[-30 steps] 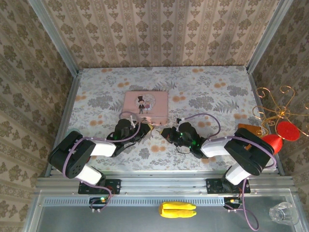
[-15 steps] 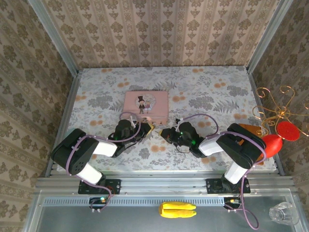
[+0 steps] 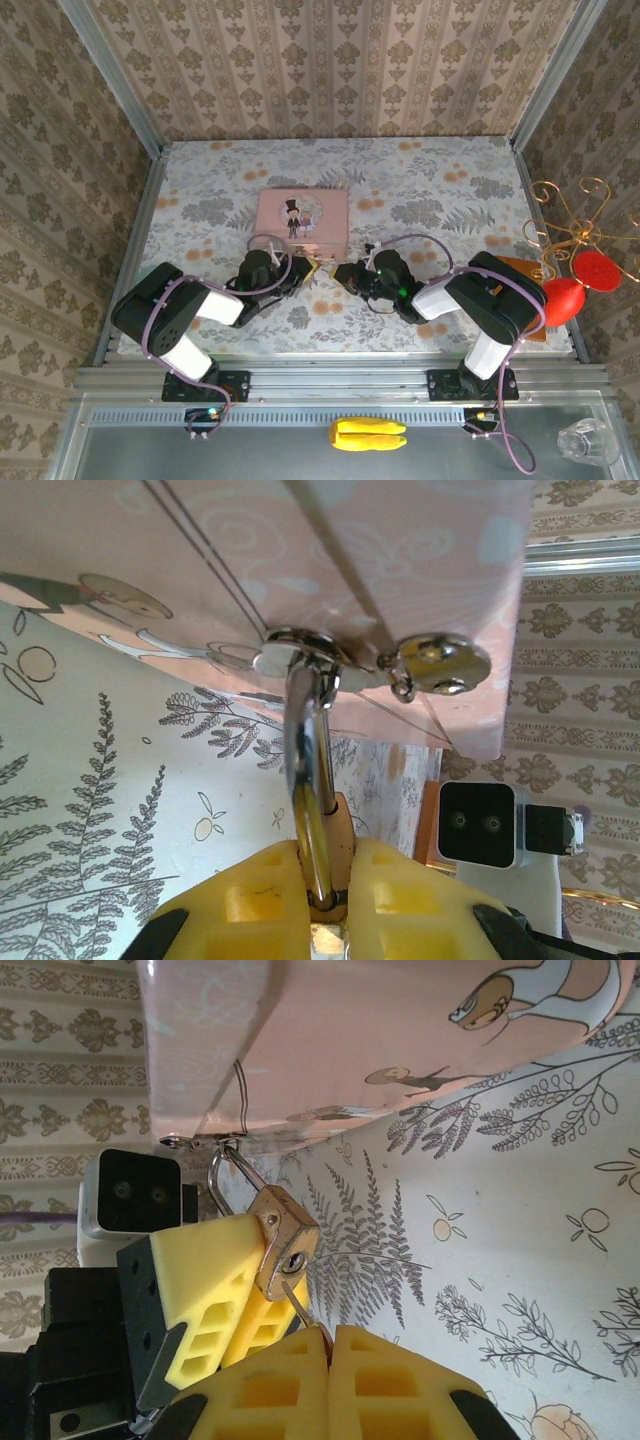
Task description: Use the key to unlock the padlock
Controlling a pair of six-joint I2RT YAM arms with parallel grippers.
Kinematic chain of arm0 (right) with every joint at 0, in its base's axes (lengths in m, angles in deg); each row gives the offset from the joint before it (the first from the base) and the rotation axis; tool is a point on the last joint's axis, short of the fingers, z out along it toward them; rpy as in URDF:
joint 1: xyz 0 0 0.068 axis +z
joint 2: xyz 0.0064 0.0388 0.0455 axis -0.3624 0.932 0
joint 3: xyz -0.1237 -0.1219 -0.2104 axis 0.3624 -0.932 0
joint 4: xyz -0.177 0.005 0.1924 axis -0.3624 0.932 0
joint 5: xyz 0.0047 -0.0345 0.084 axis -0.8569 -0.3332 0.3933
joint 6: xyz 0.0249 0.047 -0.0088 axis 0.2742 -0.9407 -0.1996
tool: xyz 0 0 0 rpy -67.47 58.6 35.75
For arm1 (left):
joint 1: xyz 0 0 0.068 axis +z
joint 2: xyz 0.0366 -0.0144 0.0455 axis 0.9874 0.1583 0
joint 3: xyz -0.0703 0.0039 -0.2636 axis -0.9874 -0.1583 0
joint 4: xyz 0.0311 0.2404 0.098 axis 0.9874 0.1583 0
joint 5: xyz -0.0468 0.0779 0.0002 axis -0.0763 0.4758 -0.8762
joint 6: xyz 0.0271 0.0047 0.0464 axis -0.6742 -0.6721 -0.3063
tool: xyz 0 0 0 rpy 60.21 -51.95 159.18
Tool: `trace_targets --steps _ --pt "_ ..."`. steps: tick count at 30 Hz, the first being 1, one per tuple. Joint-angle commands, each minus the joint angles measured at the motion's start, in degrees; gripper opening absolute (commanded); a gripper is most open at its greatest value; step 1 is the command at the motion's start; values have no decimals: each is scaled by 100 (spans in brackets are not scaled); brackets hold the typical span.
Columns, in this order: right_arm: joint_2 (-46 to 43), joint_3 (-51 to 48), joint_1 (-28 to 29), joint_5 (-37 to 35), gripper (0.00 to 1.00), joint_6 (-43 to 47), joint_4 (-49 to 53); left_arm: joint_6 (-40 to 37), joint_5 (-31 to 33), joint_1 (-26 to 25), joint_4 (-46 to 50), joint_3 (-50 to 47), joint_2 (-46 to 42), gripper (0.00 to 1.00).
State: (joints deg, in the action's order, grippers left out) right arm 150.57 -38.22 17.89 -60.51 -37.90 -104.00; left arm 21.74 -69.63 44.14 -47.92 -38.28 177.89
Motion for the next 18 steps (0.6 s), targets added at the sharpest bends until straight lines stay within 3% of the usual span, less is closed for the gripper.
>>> trace_targets --steps 1,18 --pt "121 -25 -27 151 0 -14 -271 -41 -20 -57 -825 66 74 0" --pt "404 -58 -110 230 0 -146 -603 175 -33 -139 -1398 28 530 0"
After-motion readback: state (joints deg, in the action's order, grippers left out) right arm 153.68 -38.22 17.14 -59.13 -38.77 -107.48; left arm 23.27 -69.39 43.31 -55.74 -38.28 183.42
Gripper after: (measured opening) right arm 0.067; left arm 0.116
